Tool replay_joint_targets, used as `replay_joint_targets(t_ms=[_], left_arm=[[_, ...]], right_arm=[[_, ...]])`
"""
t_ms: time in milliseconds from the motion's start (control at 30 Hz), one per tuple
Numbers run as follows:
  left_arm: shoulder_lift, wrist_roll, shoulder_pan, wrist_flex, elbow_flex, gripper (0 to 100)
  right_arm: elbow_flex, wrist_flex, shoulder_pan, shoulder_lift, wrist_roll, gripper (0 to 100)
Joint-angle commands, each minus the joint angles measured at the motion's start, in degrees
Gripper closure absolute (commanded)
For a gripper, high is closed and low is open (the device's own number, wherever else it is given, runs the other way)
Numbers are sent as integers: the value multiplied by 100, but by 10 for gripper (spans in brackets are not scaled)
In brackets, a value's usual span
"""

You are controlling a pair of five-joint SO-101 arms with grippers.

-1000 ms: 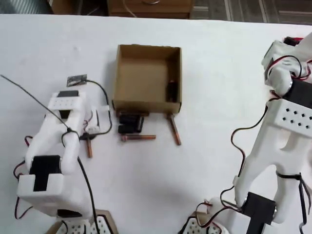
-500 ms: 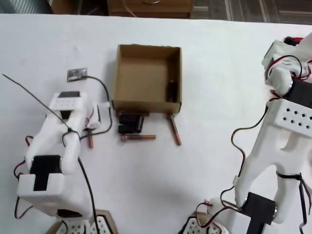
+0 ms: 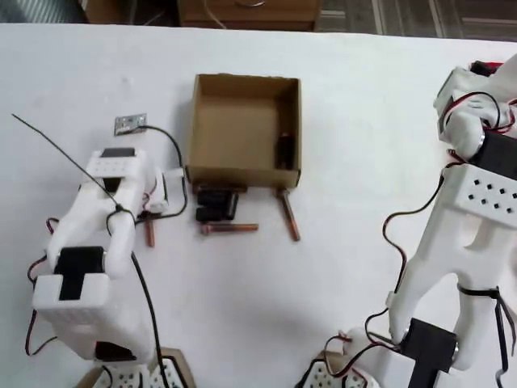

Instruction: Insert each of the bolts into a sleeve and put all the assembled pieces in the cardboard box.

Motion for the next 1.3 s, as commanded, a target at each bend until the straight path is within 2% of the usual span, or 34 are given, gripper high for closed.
replay_joint_targets(t_ms=[0, 100, 733, 933, 1100, 1167, 1267], left_arm=[[35, -18, 44, 26, -127, 928], [26, -9, 26, 9, -127, 881], [70, -18, 18, -9, -444, 880], [79, -18, 35, -448, -382, 880], [79, -18, 44, -457, -391, 880], [79, -18, 35, -448, -382, 893], [79, -18, 44, -448, -382, 986]], right_arm=[[-352, 22, 13, -84, -53, 977], [-352, 22, 13, -84, -53, 977], [-352, 22, 22, -84, -53, 977], [-352, 22, 22, -84, -53, 977], [-352, 22, 22, -84, -53, 977], [-352, 22, 22, -84, -53, 977], [-352, 22, 22, -84, -53, 977]])
